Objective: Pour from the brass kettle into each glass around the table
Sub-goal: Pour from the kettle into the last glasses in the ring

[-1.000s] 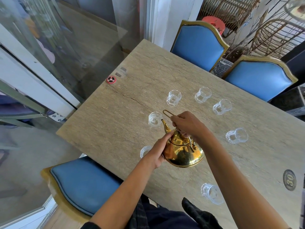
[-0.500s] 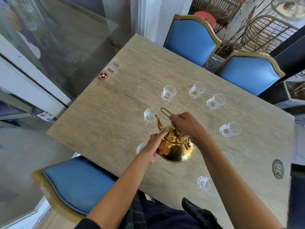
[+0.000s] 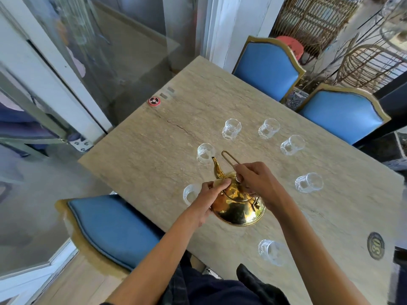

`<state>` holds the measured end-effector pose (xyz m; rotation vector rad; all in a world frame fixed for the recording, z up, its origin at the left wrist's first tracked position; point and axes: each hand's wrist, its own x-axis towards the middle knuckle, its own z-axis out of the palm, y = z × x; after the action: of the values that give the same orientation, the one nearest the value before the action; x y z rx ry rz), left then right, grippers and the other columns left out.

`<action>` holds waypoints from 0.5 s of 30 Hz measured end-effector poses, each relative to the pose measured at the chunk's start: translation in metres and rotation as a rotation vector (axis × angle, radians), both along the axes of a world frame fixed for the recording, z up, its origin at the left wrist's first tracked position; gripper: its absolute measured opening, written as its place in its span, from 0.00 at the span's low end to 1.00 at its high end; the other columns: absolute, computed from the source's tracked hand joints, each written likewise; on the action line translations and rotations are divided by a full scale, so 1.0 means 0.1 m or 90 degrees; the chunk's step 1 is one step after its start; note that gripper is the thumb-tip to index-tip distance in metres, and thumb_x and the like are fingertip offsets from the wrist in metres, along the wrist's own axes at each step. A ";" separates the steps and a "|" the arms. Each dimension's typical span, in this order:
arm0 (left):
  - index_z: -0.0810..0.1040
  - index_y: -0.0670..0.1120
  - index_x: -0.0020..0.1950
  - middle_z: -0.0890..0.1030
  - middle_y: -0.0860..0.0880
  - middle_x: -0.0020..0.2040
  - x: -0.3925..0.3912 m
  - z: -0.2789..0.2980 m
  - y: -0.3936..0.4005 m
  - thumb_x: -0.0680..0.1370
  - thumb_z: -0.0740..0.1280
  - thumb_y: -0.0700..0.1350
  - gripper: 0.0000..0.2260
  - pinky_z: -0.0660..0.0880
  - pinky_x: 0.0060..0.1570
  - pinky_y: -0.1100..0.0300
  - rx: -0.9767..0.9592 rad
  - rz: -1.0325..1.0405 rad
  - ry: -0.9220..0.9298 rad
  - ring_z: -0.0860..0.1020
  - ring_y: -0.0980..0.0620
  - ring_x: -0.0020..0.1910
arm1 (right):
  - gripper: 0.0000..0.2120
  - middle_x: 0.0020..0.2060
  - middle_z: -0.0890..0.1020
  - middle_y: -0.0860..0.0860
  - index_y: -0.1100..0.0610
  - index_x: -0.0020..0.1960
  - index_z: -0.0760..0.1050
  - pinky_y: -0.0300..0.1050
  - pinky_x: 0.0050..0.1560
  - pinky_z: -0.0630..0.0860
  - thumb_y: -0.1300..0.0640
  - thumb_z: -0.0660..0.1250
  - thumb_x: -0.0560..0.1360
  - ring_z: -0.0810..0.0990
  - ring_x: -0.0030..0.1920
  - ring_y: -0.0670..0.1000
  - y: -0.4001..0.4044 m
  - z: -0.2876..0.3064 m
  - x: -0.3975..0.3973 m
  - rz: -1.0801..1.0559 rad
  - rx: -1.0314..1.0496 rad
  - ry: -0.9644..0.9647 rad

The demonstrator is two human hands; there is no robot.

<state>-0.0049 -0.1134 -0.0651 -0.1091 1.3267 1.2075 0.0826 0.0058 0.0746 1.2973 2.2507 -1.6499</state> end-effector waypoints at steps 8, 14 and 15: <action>0.68 0.51 0.77 0.78 0.43 0.74 0.38 -0.08 -0.30 0.74 0.80 0.65 0.39 0.78 0.75 0.38 -0.024 0.028 -0.020 0.78 0.40 0.74 | 0.21 0.23 0.68 0.49 0.59 0.32 0.74 0.41 0.29 0.64 0.53 0.63 0.83 0.64 0.22 0.47 -0.20 -0.05 0.25 0.071 0.013 -0.006; 0.72 0.53 0.79 0.81 0.46 0.73 0.56 -0.13 -0.48 0.61 0.83 0.75 0.52 0.83 0.64 0.44 -0.045 0.030 -0.028 0.80 0.43 0.70 | 0.22 0.23 0.68 0.52 0.58 0.31 0.73 0.42 0.30 0.66 0.53 0.62 0.82 0.67 0.21 0.48 -0.34 -0.15 0.32 0.111 0.007 -0.029; 0.71 0.53 0.79 0.81 0.46 0.73 0.58 -0.13 -0.51 0.65 0.81 0.74 0.49 0.83 0.62 0.45 -0.047 0.036 -0.030 0.80 0.43 0.70 | 0.22 0.23 0.68 0.53 0.58 0.31 0.72 0.43 0.30 0.66 0.53 0.62 0.82 0.66 0.22 0.49 -0.36 -0.17 0.32 0.119 0.006 -0.031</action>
<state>0.0533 -0.1644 -0.0778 -0.2281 1.3339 1.1970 0.1142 -0.0301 0.0574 1.0785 2.2743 -1.5296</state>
